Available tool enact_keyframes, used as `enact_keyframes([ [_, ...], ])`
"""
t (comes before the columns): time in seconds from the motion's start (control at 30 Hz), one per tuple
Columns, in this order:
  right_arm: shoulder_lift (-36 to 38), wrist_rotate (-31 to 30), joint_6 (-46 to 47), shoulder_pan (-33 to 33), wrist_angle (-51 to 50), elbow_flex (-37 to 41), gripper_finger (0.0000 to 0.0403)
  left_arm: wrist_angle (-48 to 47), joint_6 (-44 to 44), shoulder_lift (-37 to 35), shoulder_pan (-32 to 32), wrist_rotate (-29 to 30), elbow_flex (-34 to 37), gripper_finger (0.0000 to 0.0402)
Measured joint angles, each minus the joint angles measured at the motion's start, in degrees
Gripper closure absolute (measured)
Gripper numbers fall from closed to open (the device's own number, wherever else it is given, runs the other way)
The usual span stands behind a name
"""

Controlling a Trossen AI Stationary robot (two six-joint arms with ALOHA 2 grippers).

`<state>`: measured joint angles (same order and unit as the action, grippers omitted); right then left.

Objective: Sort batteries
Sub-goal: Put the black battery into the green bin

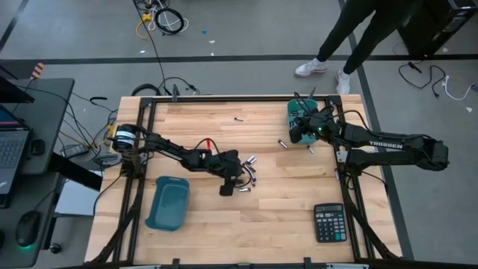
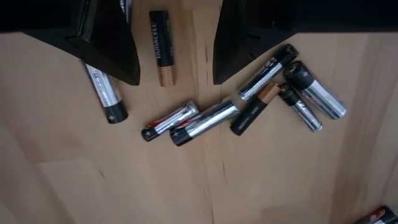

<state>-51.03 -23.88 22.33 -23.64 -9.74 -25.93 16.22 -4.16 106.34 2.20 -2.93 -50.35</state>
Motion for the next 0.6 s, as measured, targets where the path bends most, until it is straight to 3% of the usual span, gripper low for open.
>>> enact_keyframes([
  [0.6,0.0,0.0,0.0,0.3,0.0,0.0,0.0377,2.7,3.1,2.9,0.0,-2.3,0.0,0.0200],
])
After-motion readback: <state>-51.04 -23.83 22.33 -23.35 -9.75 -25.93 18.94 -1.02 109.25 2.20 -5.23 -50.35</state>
